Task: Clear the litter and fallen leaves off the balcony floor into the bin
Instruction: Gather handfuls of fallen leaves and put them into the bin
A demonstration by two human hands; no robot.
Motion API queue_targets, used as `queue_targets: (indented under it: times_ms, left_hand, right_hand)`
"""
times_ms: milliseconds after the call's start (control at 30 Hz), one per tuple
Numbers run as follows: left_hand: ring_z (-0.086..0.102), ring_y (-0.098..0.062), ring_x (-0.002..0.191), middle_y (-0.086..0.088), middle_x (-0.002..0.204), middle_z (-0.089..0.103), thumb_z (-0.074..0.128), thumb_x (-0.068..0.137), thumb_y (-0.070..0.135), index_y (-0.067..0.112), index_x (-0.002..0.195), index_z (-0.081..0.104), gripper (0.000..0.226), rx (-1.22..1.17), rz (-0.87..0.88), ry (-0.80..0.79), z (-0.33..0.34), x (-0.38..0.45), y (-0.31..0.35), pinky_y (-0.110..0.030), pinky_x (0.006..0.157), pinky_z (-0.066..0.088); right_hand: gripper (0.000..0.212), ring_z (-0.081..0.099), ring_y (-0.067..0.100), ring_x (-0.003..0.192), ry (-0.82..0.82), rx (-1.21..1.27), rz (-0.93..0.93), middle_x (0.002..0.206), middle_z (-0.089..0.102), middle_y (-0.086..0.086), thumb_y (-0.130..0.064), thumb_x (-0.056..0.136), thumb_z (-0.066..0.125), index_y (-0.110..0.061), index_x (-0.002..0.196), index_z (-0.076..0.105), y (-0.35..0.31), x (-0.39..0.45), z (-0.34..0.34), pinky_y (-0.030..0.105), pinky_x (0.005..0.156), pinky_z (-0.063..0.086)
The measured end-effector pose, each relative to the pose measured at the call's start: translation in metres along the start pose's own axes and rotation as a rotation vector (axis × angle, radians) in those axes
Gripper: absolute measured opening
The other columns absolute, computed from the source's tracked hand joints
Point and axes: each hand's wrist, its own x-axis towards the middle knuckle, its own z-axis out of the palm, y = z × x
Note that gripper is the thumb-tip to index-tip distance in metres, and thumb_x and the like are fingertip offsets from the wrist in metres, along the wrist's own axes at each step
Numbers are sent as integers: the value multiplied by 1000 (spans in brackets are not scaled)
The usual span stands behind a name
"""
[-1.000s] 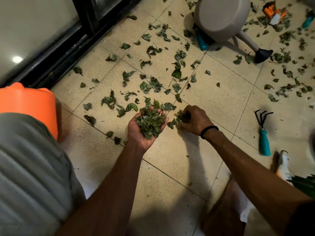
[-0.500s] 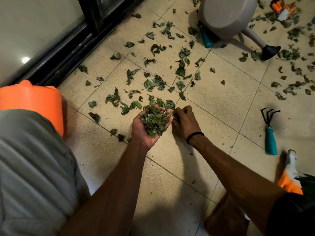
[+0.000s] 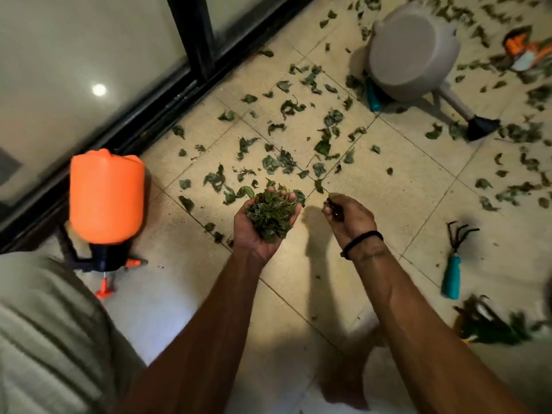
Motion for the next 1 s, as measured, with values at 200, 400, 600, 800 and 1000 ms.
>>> queue_targets:
  times_ms: [200,400,600,800,1000]
  left_hand:
    - [66,-36,104,-17,104,67,43,96,26,7,98,69,32,-181,92,-27,119,-129,-16,-53,119,34]
    - [63,-37,108,-18,105,69,40,98,28,8,99,70,36,-321,156,-68,219,-287,-1,-51,118,31]
    - [64,-37,110,-18,110,69,54,87,26,7,98,73,29,-376,280,-73,256,-447,56,-49,116,38]
    - [69,-30,97,-14,100,72,50,96,31,9,96,71,31,-395,450,58,207,-560,106,-43,100,50]
    - [73,-20,78,-7,84,76,46,99,26,9,79,77,40,-428,574,306,106,-668,134,-32,95,52]
  right_hand:
    - [10,61,15,65,-122,191,39,76,65,6,-4,90,65,-9,83,69,-74,-192,26,24,52,48]
    - [19,62,14,66,11,-10,-170,74,68,2,-21,93,72,-11,77,67,-119,-379,77,25,55,46]
    - [20,67,18,84,-56,-261,-301,84,76,0,-32,89,74,-21,73,71,-106,-533,123,43,80,57]
    - [12,70,5,90,-228,-424,-408,94,77,-4,-26,95,71,-16,91,75,-29,-643,157,22,78,57]
    - [20,67,14,88,-388,-725,-351,96,74,3,-38,93,71,-18,92,72,98,-722,152,29,81,56]
